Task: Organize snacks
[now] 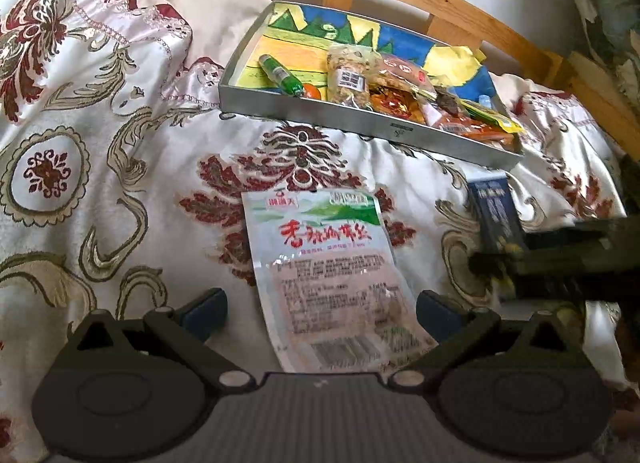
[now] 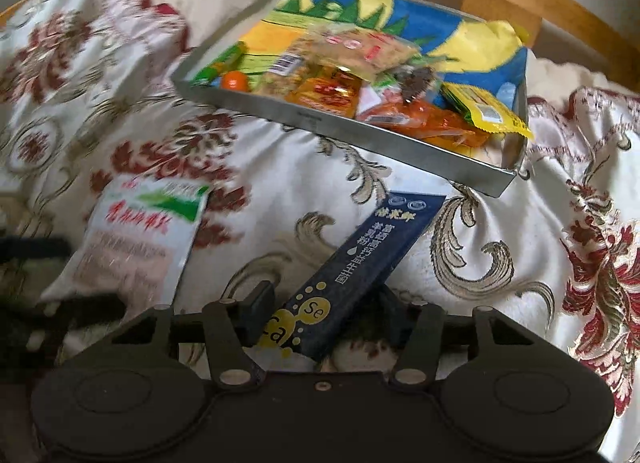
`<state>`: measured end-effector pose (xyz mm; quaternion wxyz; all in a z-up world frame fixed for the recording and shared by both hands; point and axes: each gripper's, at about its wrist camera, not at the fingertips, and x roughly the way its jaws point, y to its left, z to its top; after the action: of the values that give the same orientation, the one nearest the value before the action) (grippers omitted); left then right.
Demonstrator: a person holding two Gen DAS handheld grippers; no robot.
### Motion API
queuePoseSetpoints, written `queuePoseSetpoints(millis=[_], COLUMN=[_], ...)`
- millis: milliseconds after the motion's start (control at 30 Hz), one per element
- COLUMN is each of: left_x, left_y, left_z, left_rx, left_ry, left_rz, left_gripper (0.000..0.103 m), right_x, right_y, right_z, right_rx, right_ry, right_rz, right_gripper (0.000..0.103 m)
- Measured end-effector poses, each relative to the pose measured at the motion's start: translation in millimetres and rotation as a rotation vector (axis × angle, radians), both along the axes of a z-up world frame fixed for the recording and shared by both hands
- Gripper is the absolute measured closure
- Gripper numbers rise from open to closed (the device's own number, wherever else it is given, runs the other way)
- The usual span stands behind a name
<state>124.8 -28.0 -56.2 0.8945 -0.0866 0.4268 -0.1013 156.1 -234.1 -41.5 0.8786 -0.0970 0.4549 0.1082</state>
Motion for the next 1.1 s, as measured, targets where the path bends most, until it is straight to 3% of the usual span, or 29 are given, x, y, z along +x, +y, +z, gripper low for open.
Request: queuePoseSetpoints(millis=[167,267,367,433,633,800,1100], left_x=[20.5,31.8,34.8,33.2,35.6,29.9,18.4], left_y=[-17.3,-29.9,-43.3,-45.3,-37.7,-24.2,1.3], left_z=[-1.6,-6.8,-13.0,-14.6,-13.1,-7.5,-0.1], left_rx=[0.024,0.088,0.195,0.222,0.228,0.23,0.133], left_ry=[0.004,0.018,0.006,-0.009,0.016,0.031,0.071], left_rz=[0.019,0.031,-0.016,-0.037,-0.079,-0.098,-0.059], left_gripper=[0.0,0.0,0.001,0.001,0.001,0.001,0.001], right_x=[-24.6,-30.2,-33.6,-36.8,-39.1,-44.6,-61.8], right_y=[2.1,-0.5,-2.4,-0.8,6.2,13.4,25.4], right_z=[-2.1,-3.2,-4.6,-5.3,-8.4,-8.6,-9.0], right_rx=[-0.031,0.003,0.032,0.036,0.037,0.03,0.058], right_ry=[-0.078,-0.098,-0.11,-0.119,-0.128,-0.154,-0.174], right_rz=[0.07,0.056,0.046,0.052,0.06,0.077,0.12], right_gripper=[0.046,0.046,0.046,0.046,0.046,0.058,0.067])
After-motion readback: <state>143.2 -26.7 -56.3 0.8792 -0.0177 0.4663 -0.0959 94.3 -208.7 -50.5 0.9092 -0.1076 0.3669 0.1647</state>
